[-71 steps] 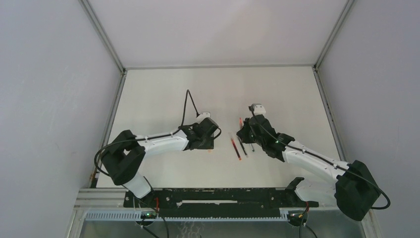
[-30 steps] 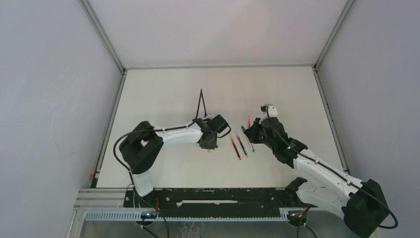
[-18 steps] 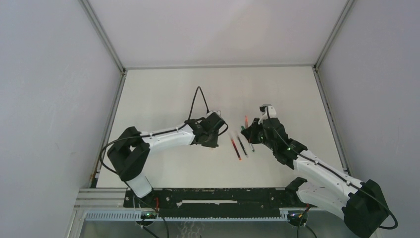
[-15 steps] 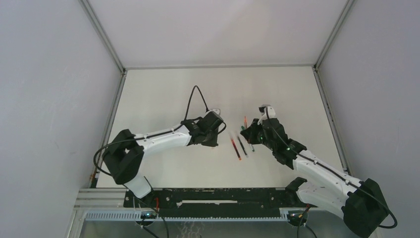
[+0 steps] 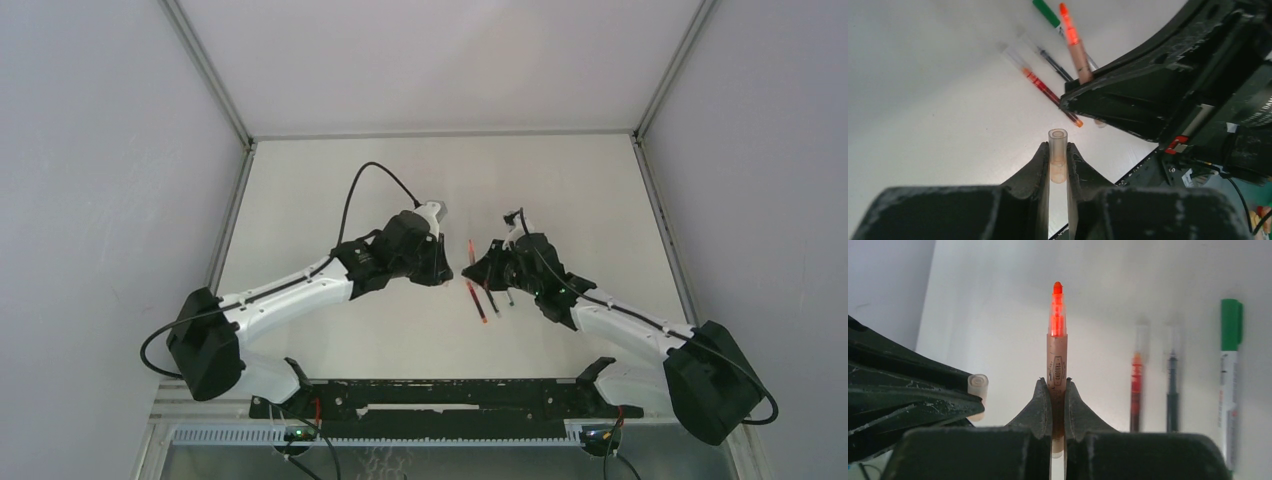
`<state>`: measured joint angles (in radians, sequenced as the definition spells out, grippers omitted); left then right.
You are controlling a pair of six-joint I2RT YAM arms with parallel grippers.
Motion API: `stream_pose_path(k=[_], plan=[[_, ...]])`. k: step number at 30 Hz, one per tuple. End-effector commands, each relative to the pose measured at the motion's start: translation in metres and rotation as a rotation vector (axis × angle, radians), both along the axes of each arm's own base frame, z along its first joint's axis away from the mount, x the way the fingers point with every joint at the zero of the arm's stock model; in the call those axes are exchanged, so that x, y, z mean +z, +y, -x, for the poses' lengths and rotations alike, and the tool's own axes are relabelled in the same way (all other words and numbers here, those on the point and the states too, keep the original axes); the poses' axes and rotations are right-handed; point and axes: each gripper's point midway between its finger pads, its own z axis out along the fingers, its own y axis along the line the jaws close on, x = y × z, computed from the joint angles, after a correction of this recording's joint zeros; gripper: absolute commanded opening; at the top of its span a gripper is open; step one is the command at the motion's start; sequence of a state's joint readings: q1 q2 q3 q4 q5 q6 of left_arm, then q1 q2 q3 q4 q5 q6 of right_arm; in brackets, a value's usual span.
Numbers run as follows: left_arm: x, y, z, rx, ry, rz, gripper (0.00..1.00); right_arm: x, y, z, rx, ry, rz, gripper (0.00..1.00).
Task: Insert the pens into the pen caps
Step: Adjust the pen cap.
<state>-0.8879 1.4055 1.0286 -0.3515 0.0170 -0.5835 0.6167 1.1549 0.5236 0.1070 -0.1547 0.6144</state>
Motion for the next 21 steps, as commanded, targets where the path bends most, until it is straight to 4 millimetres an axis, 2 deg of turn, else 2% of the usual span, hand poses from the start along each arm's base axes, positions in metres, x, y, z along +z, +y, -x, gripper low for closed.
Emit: stream_pose_path(k=[1, 8, 14, 21], plan=[[0.024, -0.012, 0.005, -0.076, -0.042, 0.094, 0.13, 0.028, 0.023, -0.004, 0.048, -0.029, -0.153, 0.00], [0.030, -0.019, 0.006, -0.097, -0.043, 0.129, 0.13, 0.034, 0.036, 0.002, 0.105, 0.007, -0.222, 0.00], [0.022, -0.019, 0.005, -0.091, -0.029, 0.112, 0.13, 0.043, 0.039, 0.005, 0.122, 0.006, -0.251, 0.00], [0.009, -0.010, -0.003, -0.037, -0.021, 0.030, 0.12, 0.050, 0.040, 0.008, 0.134, 0.031, -0.245, 0.00]])
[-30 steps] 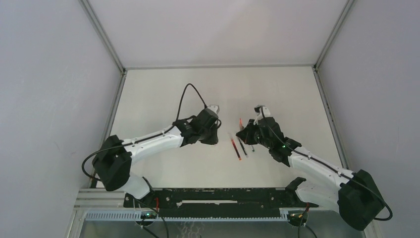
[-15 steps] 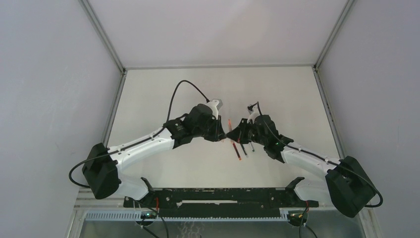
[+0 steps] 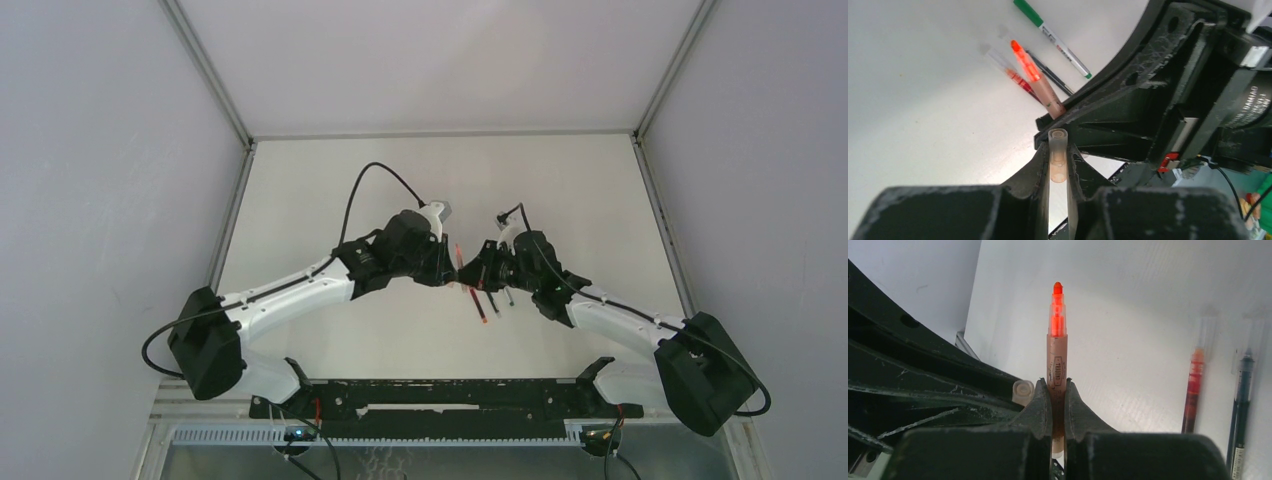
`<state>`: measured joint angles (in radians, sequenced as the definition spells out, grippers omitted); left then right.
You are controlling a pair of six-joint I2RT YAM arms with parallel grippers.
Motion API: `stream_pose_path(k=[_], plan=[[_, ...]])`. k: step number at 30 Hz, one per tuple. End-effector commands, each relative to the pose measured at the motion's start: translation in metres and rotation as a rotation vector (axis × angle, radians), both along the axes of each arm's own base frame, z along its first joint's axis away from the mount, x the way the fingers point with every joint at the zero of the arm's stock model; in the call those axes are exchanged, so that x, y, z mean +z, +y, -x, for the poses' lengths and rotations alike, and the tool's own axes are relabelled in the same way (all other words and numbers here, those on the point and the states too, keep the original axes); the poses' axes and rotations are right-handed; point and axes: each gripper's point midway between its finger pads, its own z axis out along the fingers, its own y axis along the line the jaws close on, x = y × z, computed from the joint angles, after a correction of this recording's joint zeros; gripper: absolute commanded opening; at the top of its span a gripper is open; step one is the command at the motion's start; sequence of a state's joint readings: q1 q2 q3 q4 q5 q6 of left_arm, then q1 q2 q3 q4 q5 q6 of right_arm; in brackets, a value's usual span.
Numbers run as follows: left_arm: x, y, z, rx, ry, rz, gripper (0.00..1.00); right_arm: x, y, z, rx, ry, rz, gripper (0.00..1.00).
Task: Insert the pens into the pen caps
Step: Adjust the pen cap.
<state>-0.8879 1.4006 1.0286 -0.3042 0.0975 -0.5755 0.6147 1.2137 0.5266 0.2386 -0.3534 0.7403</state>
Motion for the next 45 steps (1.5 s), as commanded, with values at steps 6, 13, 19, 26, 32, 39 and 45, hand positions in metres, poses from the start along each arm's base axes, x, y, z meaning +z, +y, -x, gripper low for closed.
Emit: stream_pose_path(k=[6, 13, 19, 26, 32, 39, 45], plan=[[-0.008, 0.003, -0.011, 0.032, -0.007, -0.063, 0.13, 0.035, 0.009, -0.006, 0.023, -0.038, -0.056, 0.00], [-0.007, 0.001, -0.010, 0.024, -0.003, -0.052, 0.14, 0.040, 0.013, -0.006, 0.034, -0.037, -0.083, 0.00], [0.003, -0.001, -0.010, 0.024, -0.018, -0.019, 0.14, 0.034, 0.012, -0.010, 0.018, -0.034, -0.068, 0.00], [0.013, 0.003, -0.011, 0.033, -0.046, -0.011, 0.14, 0.009, -0.006, -0.018, -0.067, -0.020, 0.057, 0.00], [0.019, 0.001, -0.012, 0.027, -0.053, 0.001, 0.14, 0.002, -0.003, -0.014, -0.035, -0.002, 0.063, 0.00], [0.020, -0.002, -0.012, 0.027, -0.051, 0.009, 0.15, 0.011, 0.010, -0.008, 0.030, 0.009, -0.009, 0.00], [0.015, -0.004, -0.011, 0.024, -0.037, 0.008, 0.16, 0.027, 0.019, -0.004, 0.072, 0.002, -0.081, 0.00]])
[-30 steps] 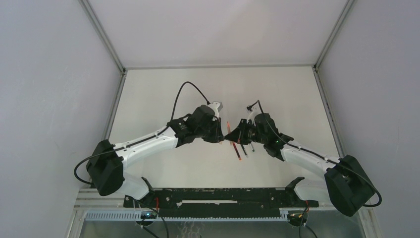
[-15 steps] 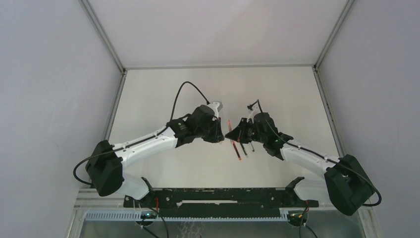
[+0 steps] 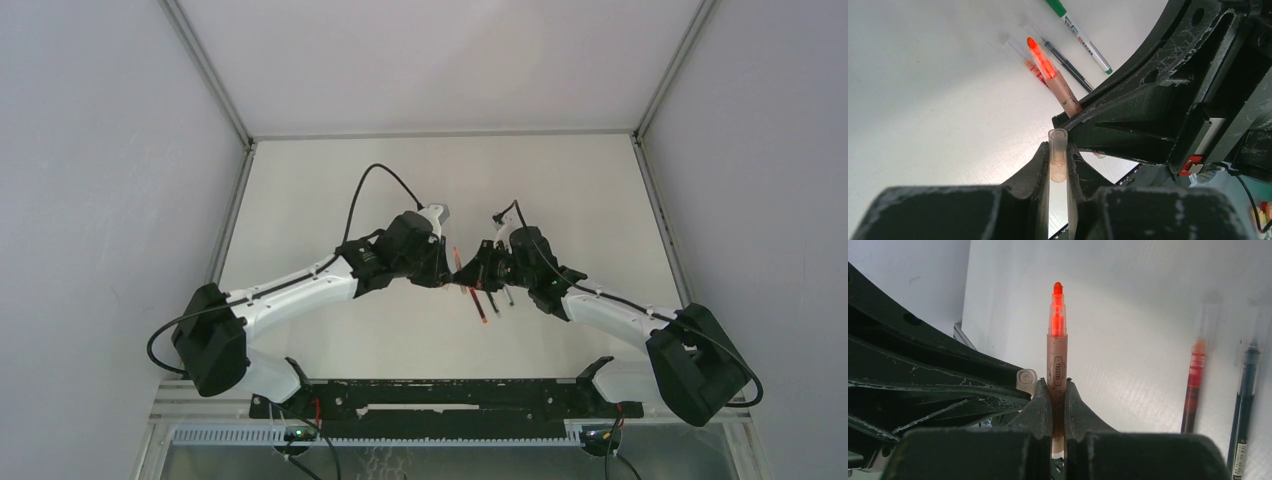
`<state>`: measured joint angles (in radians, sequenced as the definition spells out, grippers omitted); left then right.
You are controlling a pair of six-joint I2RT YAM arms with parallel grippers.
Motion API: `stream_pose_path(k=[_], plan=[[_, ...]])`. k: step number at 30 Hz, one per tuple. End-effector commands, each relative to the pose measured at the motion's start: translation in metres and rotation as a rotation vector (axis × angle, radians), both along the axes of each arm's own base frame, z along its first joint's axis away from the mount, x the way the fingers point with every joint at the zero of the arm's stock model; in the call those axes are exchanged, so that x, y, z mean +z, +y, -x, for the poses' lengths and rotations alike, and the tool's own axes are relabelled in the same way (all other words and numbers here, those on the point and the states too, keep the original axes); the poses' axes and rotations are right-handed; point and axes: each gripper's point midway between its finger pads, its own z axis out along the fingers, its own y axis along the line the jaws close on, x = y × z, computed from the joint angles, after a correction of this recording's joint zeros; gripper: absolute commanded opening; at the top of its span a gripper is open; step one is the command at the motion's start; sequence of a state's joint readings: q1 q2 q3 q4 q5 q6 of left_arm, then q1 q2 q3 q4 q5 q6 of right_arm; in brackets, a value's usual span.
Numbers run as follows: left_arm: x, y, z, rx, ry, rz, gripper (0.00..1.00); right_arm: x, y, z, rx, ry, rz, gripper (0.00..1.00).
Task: Insert the pens into the pen caps
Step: Adjust the pen cap.
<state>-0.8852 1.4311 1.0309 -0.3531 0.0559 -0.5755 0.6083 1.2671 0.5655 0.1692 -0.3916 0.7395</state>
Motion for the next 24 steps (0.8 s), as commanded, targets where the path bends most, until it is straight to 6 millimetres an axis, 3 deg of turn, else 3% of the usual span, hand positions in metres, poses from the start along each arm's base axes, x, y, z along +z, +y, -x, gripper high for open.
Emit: stream_pose_path(k=[1, 14, 24], plan=[[0.034, -0.014, -0.009, -0.012, -0.063, 0.084, 0.16, 0.042, 0.018, -0.007, 0.043, -0.073, -0.130, 0.00], [0.028, -0.014, -0.008, -0.014, -0.051, 0.080, 0.23, 0.059, 0.023, -0.007, 0.053, -0.064, -0.208, 0.00], [0.034, -0.015, -0.011, -0.008, -0.065, 0.082, 0.09, 0.052, 0.015, -0.011, 0.025, -0.076, -0.158, 0.00]])
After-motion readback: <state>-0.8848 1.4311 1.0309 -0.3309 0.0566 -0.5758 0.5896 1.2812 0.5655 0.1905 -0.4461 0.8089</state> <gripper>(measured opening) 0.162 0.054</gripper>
